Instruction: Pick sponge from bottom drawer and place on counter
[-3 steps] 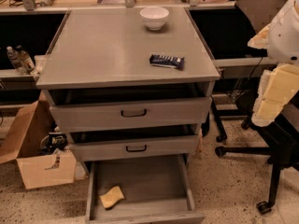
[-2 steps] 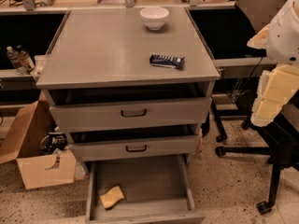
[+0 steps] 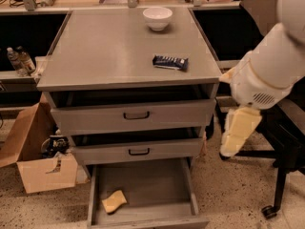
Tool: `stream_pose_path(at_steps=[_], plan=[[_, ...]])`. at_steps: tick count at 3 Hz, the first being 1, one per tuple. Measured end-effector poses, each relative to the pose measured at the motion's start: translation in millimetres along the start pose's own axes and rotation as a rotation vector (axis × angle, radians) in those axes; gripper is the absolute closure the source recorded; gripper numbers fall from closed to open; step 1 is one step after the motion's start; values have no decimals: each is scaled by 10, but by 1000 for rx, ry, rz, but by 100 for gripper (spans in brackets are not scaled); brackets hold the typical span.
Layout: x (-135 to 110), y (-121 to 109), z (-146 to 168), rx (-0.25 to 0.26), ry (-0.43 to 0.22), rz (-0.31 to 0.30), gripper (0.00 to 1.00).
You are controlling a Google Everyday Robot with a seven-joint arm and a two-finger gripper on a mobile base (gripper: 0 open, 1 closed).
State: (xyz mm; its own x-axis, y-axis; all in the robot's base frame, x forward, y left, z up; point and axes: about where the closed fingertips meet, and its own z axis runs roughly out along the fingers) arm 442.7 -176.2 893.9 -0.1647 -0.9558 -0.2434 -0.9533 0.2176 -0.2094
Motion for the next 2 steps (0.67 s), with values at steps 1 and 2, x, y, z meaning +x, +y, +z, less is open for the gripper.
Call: stream_pose_path(at_steps=[1, 2], plan=[[-201, 213, 759, -63, -108, 15, 0], [-454, 352, 1389, -122, -221, 42, 0]])
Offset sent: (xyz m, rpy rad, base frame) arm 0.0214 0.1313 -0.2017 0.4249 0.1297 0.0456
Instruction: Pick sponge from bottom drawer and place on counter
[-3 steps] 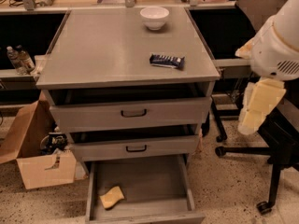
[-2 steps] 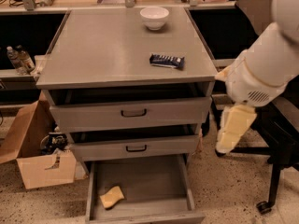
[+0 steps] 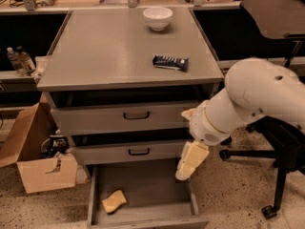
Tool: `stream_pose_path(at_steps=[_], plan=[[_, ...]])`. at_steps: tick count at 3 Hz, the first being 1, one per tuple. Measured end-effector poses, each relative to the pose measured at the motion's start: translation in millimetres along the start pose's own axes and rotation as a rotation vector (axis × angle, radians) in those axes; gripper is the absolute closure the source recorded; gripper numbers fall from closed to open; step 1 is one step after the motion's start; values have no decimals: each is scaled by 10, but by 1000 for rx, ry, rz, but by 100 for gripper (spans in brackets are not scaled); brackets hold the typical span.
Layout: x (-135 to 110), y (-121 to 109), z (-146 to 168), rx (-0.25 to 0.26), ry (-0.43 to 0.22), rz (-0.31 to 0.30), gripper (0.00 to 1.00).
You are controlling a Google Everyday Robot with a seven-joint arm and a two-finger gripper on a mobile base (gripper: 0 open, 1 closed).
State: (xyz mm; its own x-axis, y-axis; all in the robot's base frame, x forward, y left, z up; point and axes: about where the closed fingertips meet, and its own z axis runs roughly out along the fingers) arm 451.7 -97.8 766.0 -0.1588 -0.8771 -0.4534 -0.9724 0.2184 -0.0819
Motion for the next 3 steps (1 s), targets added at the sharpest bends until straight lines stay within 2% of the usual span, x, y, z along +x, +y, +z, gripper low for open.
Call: stream_pose_path(at_steps=[1, 2, 3], plan=[[-242, -19, 751, -21, -90, 31, 0], [-242, -19, 751, -21, -90, 31, 0], [-168, 4, 1193, -45, -124, 30, 0]])
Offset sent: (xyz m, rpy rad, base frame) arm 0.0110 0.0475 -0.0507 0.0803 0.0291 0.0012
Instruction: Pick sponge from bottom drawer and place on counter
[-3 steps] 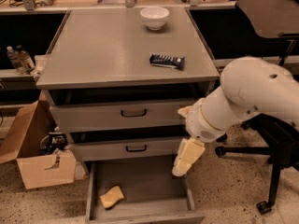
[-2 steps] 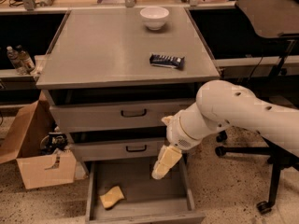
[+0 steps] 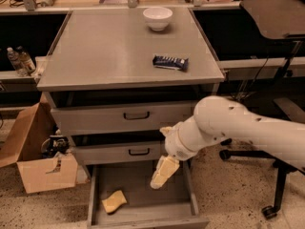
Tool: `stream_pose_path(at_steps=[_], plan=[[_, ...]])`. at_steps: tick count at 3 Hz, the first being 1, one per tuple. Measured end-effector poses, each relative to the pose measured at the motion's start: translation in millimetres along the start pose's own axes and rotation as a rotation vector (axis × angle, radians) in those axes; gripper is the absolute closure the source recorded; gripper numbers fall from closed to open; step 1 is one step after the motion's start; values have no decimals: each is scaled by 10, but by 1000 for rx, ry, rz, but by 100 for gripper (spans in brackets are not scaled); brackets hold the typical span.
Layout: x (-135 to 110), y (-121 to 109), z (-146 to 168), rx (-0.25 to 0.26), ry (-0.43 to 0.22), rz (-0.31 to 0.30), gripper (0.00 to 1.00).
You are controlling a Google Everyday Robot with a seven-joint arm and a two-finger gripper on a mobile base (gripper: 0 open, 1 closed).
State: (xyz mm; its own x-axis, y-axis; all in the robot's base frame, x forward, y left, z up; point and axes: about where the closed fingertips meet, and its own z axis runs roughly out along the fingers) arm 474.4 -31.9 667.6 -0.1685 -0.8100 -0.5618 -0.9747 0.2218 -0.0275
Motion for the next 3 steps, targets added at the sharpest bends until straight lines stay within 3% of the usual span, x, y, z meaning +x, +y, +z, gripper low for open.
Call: stream_pose_path(at_steps=[1, 2, 3], plan=[[216, -7, 1082, -49, -92, -55, 0], [398, -11, 1835, -103, -137, -70, 0], [668, -8, 2819, -166, -158, -30, 0]])
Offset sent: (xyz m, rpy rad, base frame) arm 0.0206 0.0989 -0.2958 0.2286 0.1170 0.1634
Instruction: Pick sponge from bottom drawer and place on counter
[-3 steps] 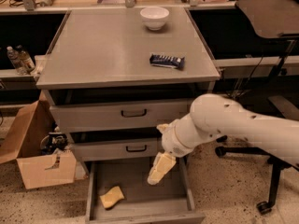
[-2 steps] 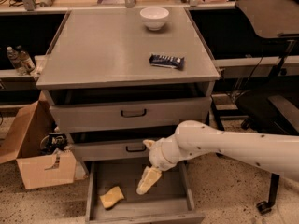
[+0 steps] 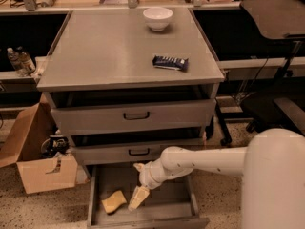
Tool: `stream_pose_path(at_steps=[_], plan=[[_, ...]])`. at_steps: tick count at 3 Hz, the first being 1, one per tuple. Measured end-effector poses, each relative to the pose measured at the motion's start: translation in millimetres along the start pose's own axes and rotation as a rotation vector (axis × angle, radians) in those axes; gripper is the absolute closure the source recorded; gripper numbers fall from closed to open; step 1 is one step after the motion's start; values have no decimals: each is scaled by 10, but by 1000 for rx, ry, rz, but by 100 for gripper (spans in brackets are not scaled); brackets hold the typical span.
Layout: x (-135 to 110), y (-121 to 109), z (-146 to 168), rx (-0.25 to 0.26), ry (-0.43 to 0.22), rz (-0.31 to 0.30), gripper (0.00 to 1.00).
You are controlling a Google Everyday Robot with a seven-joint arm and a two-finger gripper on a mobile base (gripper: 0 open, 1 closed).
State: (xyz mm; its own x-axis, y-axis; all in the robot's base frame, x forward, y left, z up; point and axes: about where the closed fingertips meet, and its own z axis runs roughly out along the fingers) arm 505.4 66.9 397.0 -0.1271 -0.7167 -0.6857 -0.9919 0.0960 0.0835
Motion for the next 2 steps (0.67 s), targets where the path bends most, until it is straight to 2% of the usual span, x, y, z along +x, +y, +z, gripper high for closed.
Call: stream_pose_path(at_steps=[1, 2], plan=[[267, -45, 533, -37, -5, 46, 0], [310, -11, 599, -46, -7, 58, 0]])
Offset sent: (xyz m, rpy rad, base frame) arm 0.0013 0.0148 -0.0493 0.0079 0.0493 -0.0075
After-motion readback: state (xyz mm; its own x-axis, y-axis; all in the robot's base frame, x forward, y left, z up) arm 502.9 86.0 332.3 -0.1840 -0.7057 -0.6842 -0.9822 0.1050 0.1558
